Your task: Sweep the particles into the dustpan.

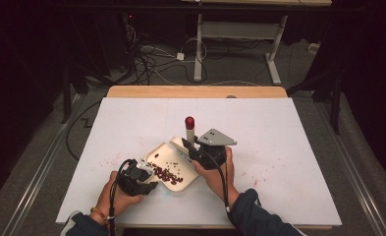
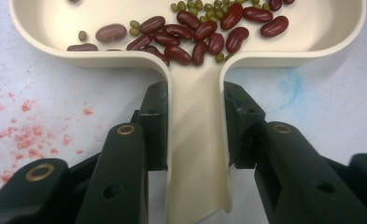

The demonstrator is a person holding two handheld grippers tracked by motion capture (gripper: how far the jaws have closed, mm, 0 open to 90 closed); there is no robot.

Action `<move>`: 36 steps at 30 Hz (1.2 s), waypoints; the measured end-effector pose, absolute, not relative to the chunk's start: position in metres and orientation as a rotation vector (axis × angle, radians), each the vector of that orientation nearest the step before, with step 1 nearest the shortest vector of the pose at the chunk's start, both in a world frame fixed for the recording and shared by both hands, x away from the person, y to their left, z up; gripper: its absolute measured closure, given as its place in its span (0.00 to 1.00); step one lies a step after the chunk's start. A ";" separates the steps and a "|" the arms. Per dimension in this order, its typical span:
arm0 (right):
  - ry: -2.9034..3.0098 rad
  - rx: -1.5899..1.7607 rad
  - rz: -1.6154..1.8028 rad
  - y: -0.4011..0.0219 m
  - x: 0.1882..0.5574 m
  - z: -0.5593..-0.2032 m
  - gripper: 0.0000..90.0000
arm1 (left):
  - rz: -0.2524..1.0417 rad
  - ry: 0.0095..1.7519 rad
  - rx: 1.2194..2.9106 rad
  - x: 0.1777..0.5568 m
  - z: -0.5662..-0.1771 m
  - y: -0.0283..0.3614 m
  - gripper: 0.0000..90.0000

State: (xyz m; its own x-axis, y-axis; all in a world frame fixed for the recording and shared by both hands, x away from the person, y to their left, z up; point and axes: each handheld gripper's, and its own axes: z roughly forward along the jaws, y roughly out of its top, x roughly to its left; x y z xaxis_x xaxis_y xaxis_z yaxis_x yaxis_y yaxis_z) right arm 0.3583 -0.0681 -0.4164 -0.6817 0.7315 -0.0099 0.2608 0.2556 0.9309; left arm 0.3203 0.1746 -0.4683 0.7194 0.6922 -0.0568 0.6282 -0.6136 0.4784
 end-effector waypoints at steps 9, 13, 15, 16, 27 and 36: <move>2.104 0.847 1.452 -0.066 0.352 -0.401 0.79 | 0.184 1.005 2.451 0.320 -0.469 0.175 0.71; 2.086 0.858 1.473 -0.073 0.354 -0.398 0.79 | 0.185 1.006 2.451 0.320 -0.469 0.175 0.71; 2.076 0.856 1.482 -0.076 0.355 -0.395 0.78 | 0.186 1.006 2.451 0.320 -0.469 0.175 0.71; 2.070 0.854 1.481 -0.078 0.355 -0.394 0.79 | 0.186 1.006 2.451 0.320 -0.469 0.175 0.71; 2.043 0.797 1.450 -0.098 0.362 -0.382 0.78 | 0.183 1.015 2.419 0.320 -0.470 0.177 0.71; 2.064 0.833 1.431 -0.140 0.364 -0.378 0.78 | 0.204 1.044 2.401 0.318 -0.471 0.185 0.71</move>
State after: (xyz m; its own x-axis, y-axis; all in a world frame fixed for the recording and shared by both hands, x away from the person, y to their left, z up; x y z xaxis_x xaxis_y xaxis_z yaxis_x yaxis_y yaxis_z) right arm 0.3640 -0.1397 -0.3776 -0.6935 0.7187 -0.0508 0.2047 0.2642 0.9425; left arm 0.3180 0.1854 -0.4709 0.6930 0.7181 -0.0634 0.6415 -0.5742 0.5088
